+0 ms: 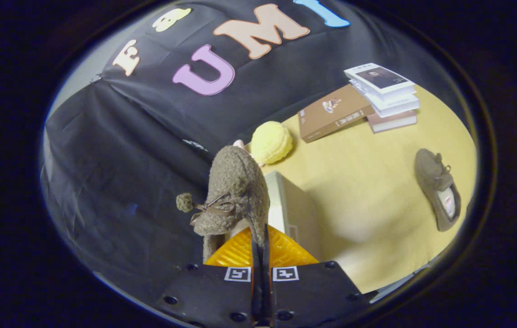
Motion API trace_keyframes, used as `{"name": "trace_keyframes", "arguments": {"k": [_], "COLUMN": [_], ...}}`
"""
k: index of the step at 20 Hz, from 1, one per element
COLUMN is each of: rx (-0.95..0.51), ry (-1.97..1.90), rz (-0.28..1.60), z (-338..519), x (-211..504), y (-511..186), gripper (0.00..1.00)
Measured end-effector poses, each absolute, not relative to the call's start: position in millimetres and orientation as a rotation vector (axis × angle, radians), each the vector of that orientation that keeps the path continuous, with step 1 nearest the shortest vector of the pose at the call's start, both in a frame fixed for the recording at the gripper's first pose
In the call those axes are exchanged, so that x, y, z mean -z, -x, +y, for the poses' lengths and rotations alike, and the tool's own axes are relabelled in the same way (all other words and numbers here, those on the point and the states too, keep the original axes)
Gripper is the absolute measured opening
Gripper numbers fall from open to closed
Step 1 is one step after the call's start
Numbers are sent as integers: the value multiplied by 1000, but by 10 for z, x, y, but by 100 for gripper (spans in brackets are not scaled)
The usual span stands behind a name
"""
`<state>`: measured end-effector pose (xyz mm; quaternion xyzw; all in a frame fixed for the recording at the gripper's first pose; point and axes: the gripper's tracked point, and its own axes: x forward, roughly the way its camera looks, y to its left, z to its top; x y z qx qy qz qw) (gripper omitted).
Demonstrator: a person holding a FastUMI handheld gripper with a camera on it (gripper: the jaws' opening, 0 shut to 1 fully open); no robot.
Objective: Open the storage box then place both shoes into the box .Put the left shoe in first, then the right shoe, with the right side of both shoes facing outward in a uniform manner.
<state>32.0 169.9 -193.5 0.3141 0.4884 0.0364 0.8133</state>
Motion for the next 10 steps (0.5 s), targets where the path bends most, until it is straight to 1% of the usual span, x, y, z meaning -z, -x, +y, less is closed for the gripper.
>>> {"name": "trace_keyframes", "arguments": {"k": [5, 10], "rx": [-49, -12], "ry": [-604, -544], "rz": [1078, 1153], "z": [2072, 2317], "x": [2218, 2629], "y": [-320, -266], "gripper": [4, 4]}}
